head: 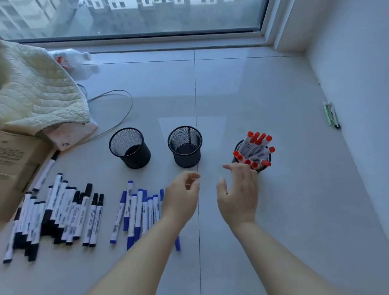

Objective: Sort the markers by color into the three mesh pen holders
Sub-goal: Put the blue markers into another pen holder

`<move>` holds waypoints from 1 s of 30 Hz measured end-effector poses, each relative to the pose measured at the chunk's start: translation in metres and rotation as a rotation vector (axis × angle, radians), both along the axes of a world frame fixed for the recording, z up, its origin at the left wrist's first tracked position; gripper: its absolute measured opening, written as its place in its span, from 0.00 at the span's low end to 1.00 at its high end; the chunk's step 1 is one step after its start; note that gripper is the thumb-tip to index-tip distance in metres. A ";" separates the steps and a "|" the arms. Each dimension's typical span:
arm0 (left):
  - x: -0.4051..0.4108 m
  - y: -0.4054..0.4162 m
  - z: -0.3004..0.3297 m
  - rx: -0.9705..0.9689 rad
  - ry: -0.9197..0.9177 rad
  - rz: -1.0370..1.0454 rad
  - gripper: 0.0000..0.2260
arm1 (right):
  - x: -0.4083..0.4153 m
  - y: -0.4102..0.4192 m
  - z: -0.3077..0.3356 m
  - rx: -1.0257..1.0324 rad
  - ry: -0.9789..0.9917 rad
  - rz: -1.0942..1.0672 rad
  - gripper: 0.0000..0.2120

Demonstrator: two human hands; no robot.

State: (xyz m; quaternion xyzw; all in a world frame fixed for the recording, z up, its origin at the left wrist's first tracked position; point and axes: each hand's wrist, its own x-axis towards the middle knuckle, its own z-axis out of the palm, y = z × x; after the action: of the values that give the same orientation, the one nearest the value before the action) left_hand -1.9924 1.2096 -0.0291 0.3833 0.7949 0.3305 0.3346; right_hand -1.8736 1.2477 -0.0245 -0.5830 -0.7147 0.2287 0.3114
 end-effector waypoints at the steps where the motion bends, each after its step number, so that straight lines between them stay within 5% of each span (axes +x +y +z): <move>1: -0.009 -0.009 -0.003 -0.025 0.000 0.004 0.07 | -0.007 -0.008 -0.004 -0.024 -0.006 0.015 0.13; 15: -0.130 -0.089 -0.054 -0.363 0.249 0.156 0.17 | -0.090 -0.081 -0.066 -0.560 -0.247 0.109 0.16; 21: -0.141 -0.082 -0.074 -0.349 0.180 0.108 0.24 | -0.113 -0.082 -0.080 -0.615 -0.331 0.012 0.23; 30: -0.143 -0.083 -0.084 -0.295 0.153 0.145 0.21 | -0.125 -0.082 -0.087 -0.621 -0.325 -0.052 0.23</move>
State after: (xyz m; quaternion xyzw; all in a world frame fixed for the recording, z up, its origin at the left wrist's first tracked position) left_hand -2.1351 1.1267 -0.1128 0.2956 0.8834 0.2038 0.3011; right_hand -1.9988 1.1654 -0.1118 -0.6967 -0.6362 0.3313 0.0074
